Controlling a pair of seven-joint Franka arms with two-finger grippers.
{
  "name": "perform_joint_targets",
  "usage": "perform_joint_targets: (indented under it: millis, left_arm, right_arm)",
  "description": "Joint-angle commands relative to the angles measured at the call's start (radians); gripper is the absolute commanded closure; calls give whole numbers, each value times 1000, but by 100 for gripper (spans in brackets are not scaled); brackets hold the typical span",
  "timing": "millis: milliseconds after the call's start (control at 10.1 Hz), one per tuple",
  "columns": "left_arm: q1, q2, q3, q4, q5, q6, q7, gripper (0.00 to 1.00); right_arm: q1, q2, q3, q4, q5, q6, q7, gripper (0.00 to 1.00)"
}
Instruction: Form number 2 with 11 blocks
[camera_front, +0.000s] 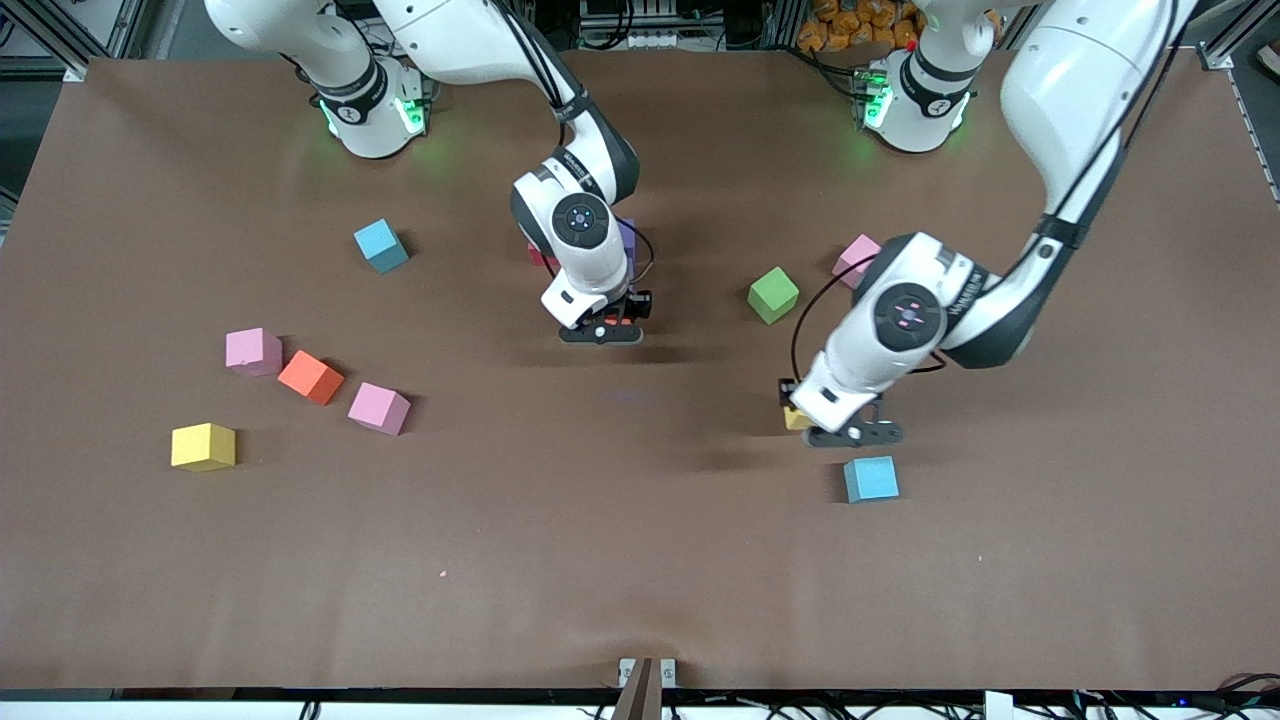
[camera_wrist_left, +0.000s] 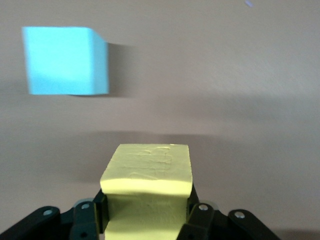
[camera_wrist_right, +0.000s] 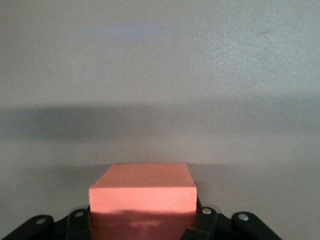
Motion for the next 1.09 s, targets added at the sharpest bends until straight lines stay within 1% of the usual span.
perform_joint_targets:
  millis: [0, 198, 297, 594, 892, 991]
  left_arm:
    - [31, -13, -8, 5, -59, -42, -91, 100]
    - [36, -13, -8, 5, -79, -43, -182, 100]
    - [36, -13, -7, 5, -104, -61, -249, 100]
    - [36, -18, -8, 7, -118, -98, -459, 100]
    - [21, -9, -10, 28, -168, -98, -573, 100]
    - [19, -7, -10, 30, -179, -98, -619, 100]
  right_arm:
    - [20, -3, -7, -12, 13, 9, 18, 58]
    - [18, -7, -7, -16, 13, 5, 17, 57]
    - [18, -10, -7, -22, 12, 6, 15, 57]
    - [17, -7, -7, -28, 9, 12, 12, 57]
    - [17, -5, -7, -28, 7, 14, 11, 57]
    - [17, -5, -7, -28, 7, 14, 12, 51]
